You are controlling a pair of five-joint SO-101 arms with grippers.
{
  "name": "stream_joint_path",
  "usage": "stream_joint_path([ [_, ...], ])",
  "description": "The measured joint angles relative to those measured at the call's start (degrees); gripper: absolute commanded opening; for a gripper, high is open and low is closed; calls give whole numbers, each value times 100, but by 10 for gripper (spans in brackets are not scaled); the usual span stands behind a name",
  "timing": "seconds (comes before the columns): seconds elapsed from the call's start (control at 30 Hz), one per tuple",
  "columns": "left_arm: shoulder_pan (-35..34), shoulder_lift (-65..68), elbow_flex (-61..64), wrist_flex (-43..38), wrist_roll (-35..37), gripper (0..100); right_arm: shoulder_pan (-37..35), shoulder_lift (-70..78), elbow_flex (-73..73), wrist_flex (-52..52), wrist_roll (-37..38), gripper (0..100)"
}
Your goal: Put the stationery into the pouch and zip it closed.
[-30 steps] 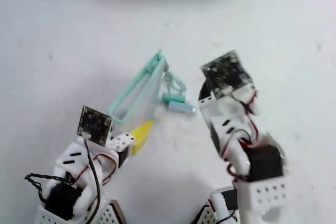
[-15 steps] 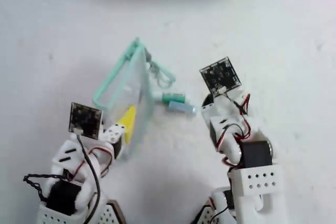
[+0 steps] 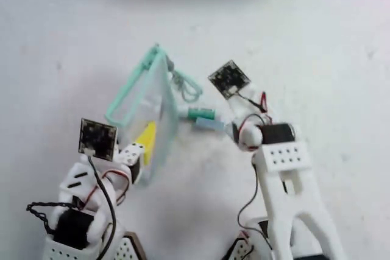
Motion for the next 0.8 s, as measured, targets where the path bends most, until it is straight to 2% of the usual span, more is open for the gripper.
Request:
stream_joint_path([
  [0.23,-229,0,0,0,26,173,-800,853,-62,-35,765,102],
  [0.8,-229,0,0,0,35,173,-712,2488,-123,-1459,853,102],
])
